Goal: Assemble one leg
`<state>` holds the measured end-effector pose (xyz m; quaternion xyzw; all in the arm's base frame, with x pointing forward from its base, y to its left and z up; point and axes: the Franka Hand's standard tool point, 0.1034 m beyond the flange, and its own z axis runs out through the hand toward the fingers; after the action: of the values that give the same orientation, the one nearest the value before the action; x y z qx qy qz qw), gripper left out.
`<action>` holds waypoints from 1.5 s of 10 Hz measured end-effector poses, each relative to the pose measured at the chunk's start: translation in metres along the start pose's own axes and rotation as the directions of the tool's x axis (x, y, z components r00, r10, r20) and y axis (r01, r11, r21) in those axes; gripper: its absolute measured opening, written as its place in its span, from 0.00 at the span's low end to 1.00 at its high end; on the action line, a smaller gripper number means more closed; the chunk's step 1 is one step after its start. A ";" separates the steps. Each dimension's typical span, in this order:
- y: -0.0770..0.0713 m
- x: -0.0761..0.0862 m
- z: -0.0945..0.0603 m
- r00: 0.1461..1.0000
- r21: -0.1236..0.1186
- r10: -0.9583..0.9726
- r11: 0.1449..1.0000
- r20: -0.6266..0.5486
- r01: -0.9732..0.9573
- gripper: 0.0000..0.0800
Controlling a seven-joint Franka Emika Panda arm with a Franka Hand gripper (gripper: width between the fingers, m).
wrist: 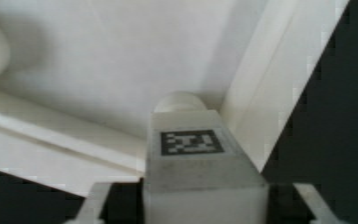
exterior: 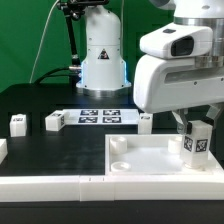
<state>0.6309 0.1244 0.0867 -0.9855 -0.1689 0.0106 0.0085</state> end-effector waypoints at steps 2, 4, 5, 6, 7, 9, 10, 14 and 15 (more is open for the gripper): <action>0.000 0.000 0.000 0.995 0.004 0.101 0.995 -0.003 -0.100 0.37; -0.001 0.000 0.001 0.934 0.018 0.355 0.935 -0.027 -0.355 0.37; -0.001 0.000 0.001 0.906 0.022 0.421 0.907 -0.033 -0.421 0.37; -0.001 0.001 0.001 0.840 0.030 0.542 0.840 -0.034 -0.541 0.37; -0.001 0.002 0.001 0.784 0.041 0.619 0.785 -0.043 -0.618 0.37; -0.003 0.001 0.001 0.618 0.056 0.785 0.619 -0.049 -0.783 0.37; -0.002 0.001 0.001 0.609 0.054 0.792 0.611 -0.046 -0.790 0.37; -0.005 0.003 0.000 0.608 0.068 0.793 0.610 -0.044 -0.790 0.77; -0.005 0.003 0.001 0.659 0.060 0.751 0.661 -0.049 -0.748 0.77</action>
Offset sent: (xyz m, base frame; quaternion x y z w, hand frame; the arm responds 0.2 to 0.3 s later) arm -0.0161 -0.0061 -0.0034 0.0007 0.0161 0.3388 0.9407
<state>0.6323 0.1301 0.0860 -0.9671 0.2522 -0.0182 0.0264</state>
